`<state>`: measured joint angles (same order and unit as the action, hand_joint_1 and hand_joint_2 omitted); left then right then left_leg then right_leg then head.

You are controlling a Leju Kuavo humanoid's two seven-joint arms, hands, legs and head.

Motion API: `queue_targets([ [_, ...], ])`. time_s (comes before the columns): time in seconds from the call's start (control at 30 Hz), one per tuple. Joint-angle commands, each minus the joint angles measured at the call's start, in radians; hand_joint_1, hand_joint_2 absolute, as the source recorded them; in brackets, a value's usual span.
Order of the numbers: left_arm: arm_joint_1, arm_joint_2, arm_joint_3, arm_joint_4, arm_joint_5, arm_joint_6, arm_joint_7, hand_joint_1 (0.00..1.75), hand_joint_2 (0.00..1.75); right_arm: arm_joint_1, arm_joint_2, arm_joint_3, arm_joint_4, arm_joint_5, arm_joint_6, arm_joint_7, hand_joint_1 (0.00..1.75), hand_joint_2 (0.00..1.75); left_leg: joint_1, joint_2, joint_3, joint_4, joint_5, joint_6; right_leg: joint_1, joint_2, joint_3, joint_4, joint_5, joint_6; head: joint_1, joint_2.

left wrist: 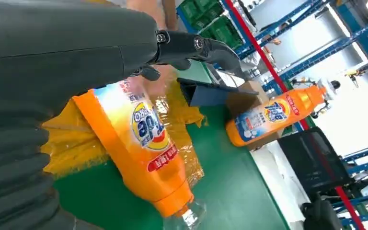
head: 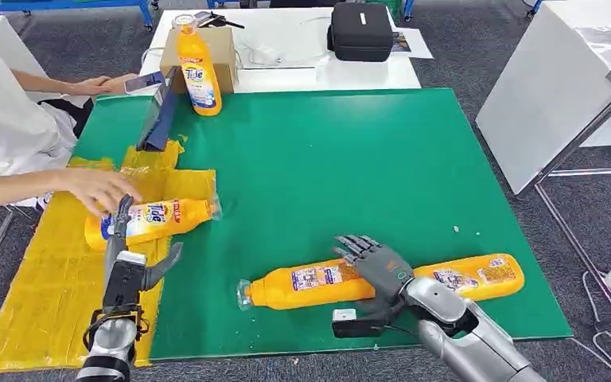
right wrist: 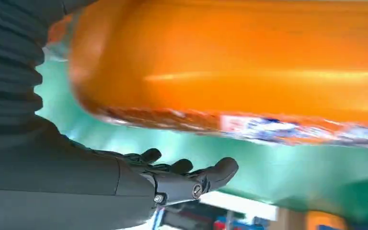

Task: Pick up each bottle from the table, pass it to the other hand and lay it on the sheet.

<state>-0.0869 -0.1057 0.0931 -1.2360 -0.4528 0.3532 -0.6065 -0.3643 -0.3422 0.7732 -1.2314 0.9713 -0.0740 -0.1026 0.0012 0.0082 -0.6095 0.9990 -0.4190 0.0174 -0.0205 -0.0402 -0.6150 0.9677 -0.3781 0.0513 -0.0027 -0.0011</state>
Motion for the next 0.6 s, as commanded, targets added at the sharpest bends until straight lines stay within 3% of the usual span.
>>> queue_targets([
  [0.03, 0.002, -0.036, -0.001, -0.045, -0.008, -0.019, 0.018, 0.00, 1.75, -0.055, 0.079, -0.026, 0.145, 0.088, 0.008, 0.054, 0.00, 1.75, 0.002, 0.002, 0.006, 0.001, -0.003, -0.002, 0.001, 0.007, 0.005, 0.000, -0.002, -0.004, 0.000, 0.000],
  [0.23, 0.000, -0.036, -0.003, -0.045, -0.009, -0.020, 0.020, 0.00, 1.75, -0.058, 0.082, -0.026, 0.150, 0.088, 0.008, 0.052, 0.00, 1.75, 0.001, 0.000, 0.003, 0.000, -0.001, -0.001, 0.001, 0.004, 0.003, 0.000, -0.001, -0.002, 0.000, 0.000],
  [0.3, -0.012, -0.032, -0.022, -0.037, -0.010, -0.029, 0.016, 0.00, 1.75, -0.086, 0.097, -0.021, 0.209, 0.039, 0.056, -0.006, 0.00, 1.75, 0.001, 0.001, 0.002, 0.000, -0.001, -0.001, 0.001, 0.004, 0.002, 0.000, 0.000, -0.002, 0.000, 0.000],
  [0.47, -0.074, -0.027, -0.082, 0.020, 0.012, -0.032, 0.006, 0.00, 1.75, -0.195, 0.222, 0.039, 0.462, -0.010, 0.053, -0.114, 0.00, 1.75, 0.002, 0.002, 0.004, 0.000, -0.001, -0.001, 0.001, 0.006, 0.003, 0.000, 0.000, -0.003, 0.000, 0.000],
  [0.6, -0.114, -0.025, -0.105, 0.075, 0.027, -0.031, -0.001, 0.00, 1.75, -0.247, 0.276, 0.090, 0.532, -0.032, 0.075, -0.165, 0.00, 1.75, 0.001, 0.003, 0.003, -0.001, 0.000, -0.001, 0.001, 0.004, 0.002, -0.001, 0.001, -0.002, 0.000, 0.000],
])
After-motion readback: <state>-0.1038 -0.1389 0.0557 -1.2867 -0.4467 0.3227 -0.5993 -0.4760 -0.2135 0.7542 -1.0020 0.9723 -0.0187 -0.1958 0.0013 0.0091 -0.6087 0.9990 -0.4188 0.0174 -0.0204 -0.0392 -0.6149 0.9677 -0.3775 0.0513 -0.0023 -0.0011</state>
